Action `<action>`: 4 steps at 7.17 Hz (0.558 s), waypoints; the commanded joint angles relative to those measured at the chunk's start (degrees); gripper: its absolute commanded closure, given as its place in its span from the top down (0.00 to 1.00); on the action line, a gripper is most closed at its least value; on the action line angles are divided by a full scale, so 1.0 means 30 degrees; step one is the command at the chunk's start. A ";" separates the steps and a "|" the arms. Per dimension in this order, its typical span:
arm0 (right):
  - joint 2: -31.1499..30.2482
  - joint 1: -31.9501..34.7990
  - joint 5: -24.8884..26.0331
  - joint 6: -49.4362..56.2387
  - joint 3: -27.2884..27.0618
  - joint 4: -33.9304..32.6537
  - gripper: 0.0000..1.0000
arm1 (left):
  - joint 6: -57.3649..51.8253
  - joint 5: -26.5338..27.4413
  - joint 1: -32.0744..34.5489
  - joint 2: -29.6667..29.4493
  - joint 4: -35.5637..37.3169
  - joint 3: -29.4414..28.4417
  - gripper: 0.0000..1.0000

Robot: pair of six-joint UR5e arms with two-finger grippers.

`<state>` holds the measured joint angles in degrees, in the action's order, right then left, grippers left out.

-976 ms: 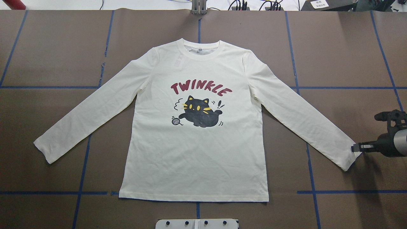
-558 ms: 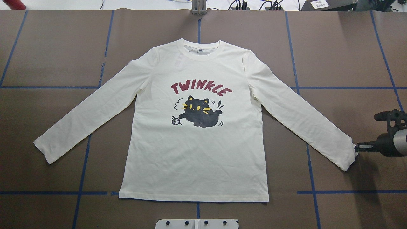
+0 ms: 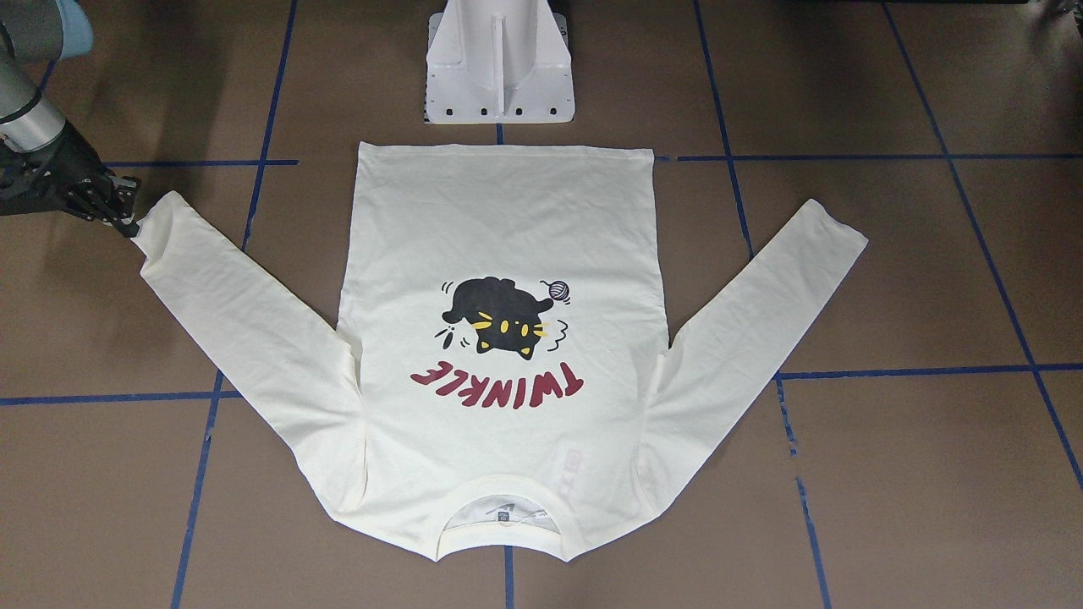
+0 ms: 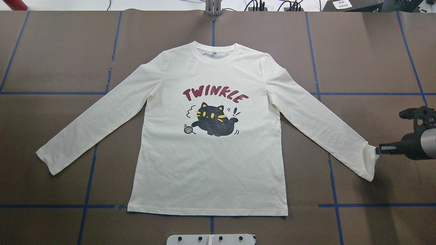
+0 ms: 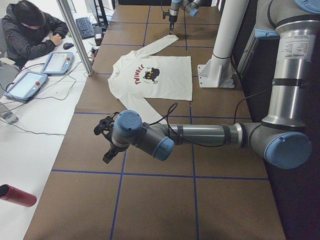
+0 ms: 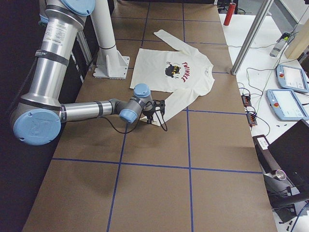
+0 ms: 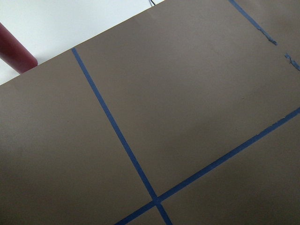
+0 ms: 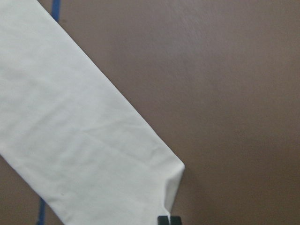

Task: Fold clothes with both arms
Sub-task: 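Move the right gripper to the nearest sleeve cuff and grasp it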

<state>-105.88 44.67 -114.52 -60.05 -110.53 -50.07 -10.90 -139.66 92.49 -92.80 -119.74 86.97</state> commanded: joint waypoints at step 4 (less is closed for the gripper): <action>1.4518 0.2334 -0.0646 0.0006 -0.1510 -1.8350 0.00 | 0.0030 0.0029 -0.0010 -0.0034 0.0129 0.0014 1.00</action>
<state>-74.66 50.72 -116.59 -60.03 -116.11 -92.91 -10.84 -139.64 92.46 -92.87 -119.45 86.99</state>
